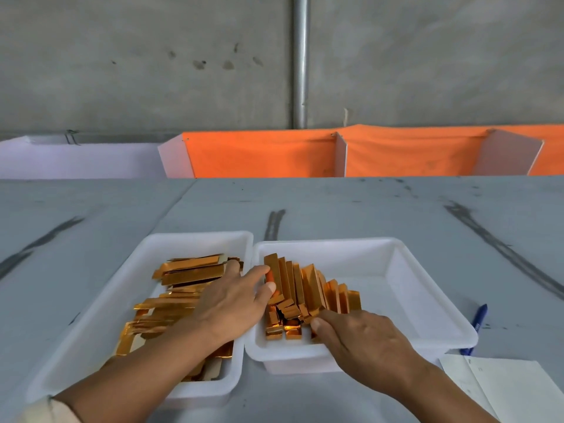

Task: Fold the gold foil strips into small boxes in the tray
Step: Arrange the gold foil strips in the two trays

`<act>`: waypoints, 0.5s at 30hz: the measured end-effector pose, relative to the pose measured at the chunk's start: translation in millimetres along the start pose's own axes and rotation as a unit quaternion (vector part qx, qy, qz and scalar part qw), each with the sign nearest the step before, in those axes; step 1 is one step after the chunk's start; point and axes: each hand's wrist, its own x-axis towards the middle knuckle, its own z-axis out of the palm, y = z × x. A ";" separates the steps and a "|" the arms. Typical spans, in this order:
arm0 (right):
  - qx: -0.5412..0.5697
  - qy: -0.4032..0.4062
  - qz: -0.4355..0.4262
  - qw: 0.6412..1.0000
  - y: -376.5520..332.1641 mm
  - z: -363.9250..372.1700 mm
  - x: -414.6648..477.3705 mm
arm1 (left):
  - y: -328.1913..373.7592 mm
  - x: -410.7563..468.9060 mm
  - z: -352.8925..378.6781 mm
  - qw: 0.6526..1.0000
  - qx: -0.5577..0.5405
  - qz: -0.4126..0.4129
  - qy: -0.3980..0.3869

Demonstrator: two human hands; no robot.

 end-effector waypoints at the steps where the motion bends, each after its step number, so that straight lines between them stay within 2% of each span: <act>1: -0.002 -0.002 -0.003 1.000 0.4 0.7 0.4 | -0.4 0.1 0.6 1.000 -0.001 0.004 0.002; 7: -0.043 -0.003 -0.029 0.999 -2.0 0.6 0.3 | -2.3 1.2 2.6 1.000 -0.017 0.000 0.014; 15: -0.052 -0.003 -0.022 0.998 0.1 6.6 0.5 | -4.4 1.8 6.9 1.000 -0.027 -0.007 0.009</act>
